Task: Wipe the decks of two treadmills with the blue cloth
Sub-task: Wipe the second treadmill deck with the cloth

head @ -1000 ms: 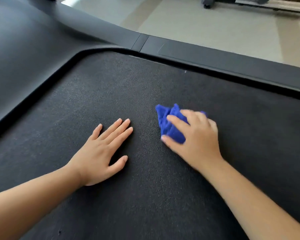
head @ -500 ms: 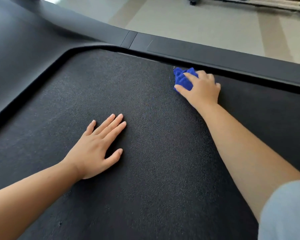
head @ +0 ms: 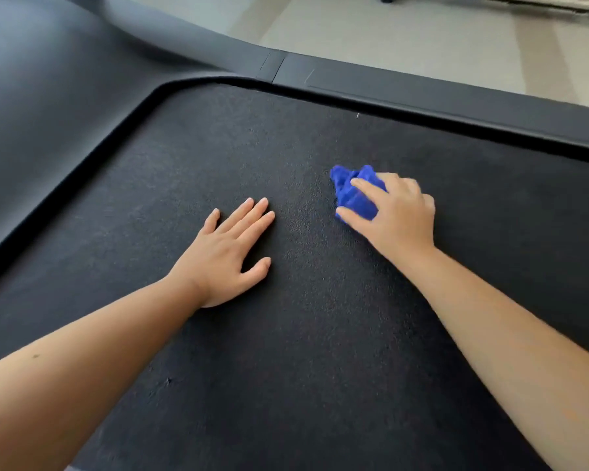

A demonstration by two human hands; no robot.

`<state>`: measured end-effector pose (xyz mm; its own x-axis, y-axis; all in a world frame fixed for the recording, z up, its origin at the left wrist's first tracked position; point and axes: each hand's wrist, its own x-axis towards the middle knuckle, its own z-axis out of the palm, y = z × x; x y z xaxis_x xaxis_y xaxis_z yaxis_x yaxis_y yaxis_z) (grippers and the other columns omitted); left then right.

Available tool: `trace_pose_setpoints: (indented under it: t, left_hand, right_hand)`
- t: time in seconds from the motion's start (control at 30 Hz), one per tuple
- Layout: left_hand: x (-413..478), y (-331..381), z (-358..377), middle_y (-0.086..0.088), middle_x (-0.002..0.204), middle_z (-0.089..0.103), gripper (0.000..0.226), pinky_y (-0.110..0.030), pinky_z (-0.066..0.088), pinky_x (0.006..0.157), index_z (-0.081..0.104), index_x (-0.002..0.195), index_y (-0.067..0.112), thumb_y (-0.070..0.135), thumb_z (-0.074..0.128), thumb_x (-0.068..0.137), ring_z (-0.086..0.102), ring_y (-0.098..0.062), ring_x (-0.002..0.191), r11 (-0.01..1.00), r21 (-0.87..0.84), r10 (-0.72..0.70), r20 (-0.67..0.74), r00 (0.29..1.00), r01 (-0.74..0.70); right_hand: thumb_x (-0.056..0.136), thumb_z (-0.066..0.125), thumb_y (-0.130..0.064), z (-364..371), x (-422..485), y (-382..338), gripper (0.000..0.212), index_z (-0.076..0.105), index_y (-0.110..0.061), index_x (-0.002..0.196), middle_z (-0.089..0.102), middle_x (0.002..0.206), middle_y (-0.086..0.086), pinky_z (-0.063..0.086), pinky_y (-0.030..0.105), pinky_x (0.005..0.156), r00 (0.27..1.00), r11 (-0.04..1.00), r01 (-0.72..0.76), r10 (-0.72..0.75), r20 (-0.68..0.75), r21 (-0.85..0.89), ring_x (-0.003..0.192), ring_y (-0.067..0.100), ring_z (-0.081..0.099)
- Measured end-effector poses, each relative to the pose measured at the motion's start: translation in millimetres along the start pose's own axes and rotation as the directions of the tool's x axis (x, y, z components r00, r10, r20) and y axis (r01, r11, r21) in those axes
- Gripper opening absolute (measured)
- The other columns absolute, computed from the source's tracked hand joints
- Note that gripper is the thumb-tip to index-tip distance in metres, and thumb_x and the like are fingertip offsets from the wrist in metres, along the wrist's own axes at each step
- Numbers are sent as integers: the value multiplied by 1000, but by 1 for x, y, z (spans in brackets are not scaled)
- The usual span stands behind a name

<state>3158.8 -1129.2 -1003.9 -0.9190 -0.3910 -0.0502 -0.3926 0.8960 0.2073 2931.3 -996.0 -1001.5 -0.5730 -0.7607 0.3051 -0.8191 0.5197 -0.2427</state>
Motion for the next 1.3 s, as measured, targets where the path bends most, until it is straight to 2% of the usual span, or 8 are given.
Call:
trace_pose_setpoints:
  t: [0.07, 0.17, 0.33, 0.43, 0.77, 0.93, 1.13, 1.3]
  left_hand:
    - [1, 0, 1, 15, 151, -9, 77, -36, -9, 112, 4, 147, 28, 60, 10, 78, -14, -3, 139, 1000, 9, 3, -7, 1000, -3]
    - [1, -1, 2, 15, 151, -9, 79, -38, -6, 113, 4, 147, 27, 61, 8, 76, -13, -3, 139, 1000, 24, 12, -14, 1000, -11]
    - [2, -1, 4, 10, 155, -3, 80, -42, -3, 113, 7, 148, 25, 62, 9, 76, -9, -6, 141, 999, 34, 28, -22, 999, -27]
    - [2, 0, 4, 8, 155, -1, 68, -43, -1, 114, 9, 148, 24, 54, 24, 89, -6, -7, 141, 999, 45, 22, -21, 1000, -21]
    - [-25, 14, -1, -1, 156, 9, 55, -42, 6, 113, 20, 146, 11, 35, 33, 98, 4, -16, 143, 998, 25, -63, -43, 997, 64]
    - [-89, -9, -10, 3, 156, 7, 54, -39, 9, 115, 19, 147, 15, 34, 33, 98, 5, -12, 142, 999, 42, 22, 23, 999, -23]
    - [-180, -50, -5, 17, 150, 0, 76, -36, 3, 113, 15, 147, 25, 58, 3, 79, -4, 1, 136, 996, -6, -85, -34, 996, 85]
    - [-188, -53, -1, 18, 147, -5, 79, -34, 2, 112, 13, 147, 25, 58, 0, 77, -8, 1, 134, 991, 21, -133, -55, 990, 134]
  right_hand:
    - [80, 51, -65, 11, 34, 1, 58, 54, -33, 128, 48, 133, 3, 31, 46, 96, 985, 986, -160, 162, 54, -42, 120, 30, 40]
    - [83, 50, -63, 18, 46, -5, 58, 49, -33, 133, 44, 137, 3, 27, 45, 100, 976, 976, -207, 210, 50, -65, 124, 29, 35]
    - [81, 53, -64, 1, -12, -12, 58, 54, -32, 129, 47, 132, 3, 30, 44, 95, 996, 996, -56, 60, 65, -67, 120, 29, 39]
    - [74, 41, -69, -12, -76, -30, 64, 63, -28, 118, 57, 119, 4, 37, 45, 85, 1000, 999, 23, -23, -8, -39, 107, 30, 50]
    - [73, 49, -61, -53, -255, -98, 50, 68, -30, 108, 63, 114, 1, 45, 48, 83, 998, 999, 46, -46, -37, 17, 105, 26, 58]
    - [73, 48, -61, -53, -262, -115, 50, 70, -29, 105, 63, 113, 2, 45, 50, 80, 999, 1000, 12, -12, -45, -2, 102, 29, 58]
    - [70, 43, -62, -26, -232, -194, 52, 70, -31, 103, 65, 110, 2, 45, 48, 77, 993, 993, 115, -116, 28, 25, 97, 30, 60]
    - [69, 43, -65, -19, -221, -199, 54, 69, -32, 105, 64, 111, 1, 48, 47, 77, 976, 977, 205, -209, 67, 56, 99, 28, 60]
